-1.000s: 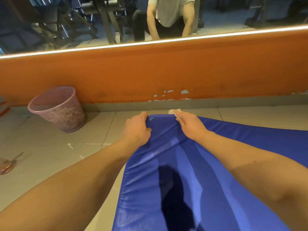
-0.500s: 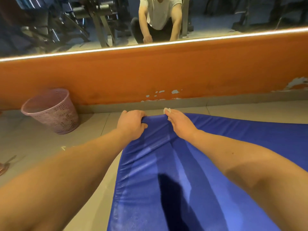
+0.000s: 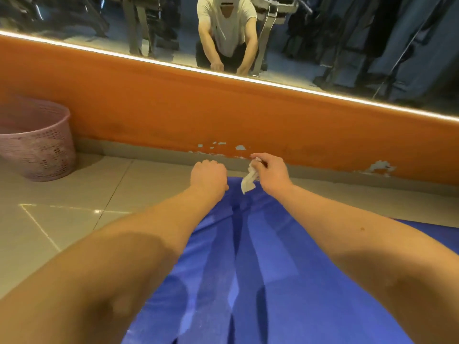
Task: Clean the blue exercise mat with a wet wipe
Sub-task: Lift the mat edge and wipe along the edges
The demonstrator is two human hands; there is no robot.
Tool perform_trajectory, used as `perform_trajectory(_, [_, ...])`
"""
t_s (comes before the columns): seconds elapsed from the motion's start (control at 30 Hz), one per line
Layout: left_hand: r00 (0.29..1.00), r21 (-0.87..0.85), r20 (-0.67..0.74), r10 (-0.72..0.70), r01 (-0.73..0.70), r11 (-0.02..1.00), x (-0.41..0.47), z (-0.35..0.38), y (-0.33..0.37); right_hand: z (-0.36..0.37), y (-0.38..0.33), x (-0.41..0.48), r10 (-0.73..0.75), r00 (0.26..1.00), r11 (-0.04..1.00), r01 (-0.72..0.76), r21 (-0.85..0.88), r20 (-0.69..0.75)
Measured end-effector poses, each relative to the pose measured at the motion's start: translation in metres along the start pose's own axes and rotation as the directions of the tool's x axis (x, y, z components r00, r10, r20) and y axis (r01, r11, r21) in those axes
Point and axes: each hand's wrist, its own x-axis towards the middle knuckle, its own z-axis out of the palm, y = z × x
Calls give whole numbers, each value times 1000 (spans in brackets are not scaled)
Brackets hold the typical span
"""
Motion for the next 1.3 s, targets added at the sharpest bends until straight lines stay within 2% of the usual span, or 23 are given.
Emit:
perform_trajectory(0.2, [999,-11,-12,32,-32,999,-1,6,17,-5,-10,-5,87,992,996,-89,-16,-94])
perform_trajectory(0.4, [1000,11,-8,0,0,1000,-3,10,22,11,18,-14,83,995,992,-88,92,56])
perform_trajectory(0.57, [997,102,-53,62,-56,993,-5,13,29,20,28,-3,56,998,978,-57,201,14])
perform_trajectory(0.7, [995,95,-73,75,-68,993,-8,13,21,29,42,1,-82,995,996,83,-14,55])
perform_trajectory(0.9, [991,59,-106,77,-71,996,-16,19,19,30,65,-5,-271,957,926,288,-245,102])
perform_trajectory(1.0, [988,41,-134,70,-65,997,-20,18,21,28,69,-7,-449,893,867,446,-224,38])
perform_trajectory(1.03, [989,30,-138,61,-57,998,-22,17,22,28,72,-8,-480,875,857,484,-179,67])
perform_trajectory(1.1, [987,11,-152,44,-43,999,-28,18,24,30,77,-13,-441,862,874,476,-100,250])
perform_trajectory(1.17, [988,9,-149,30,-29,1000,-33,20,27,30,82,-20,-409,829,858,491,-148,382])
perform_trajectory(1.3, [992,-18,-122,3,-5,1000,-40,21,27,32,87,-20,-511,742,772,618,-147,433])
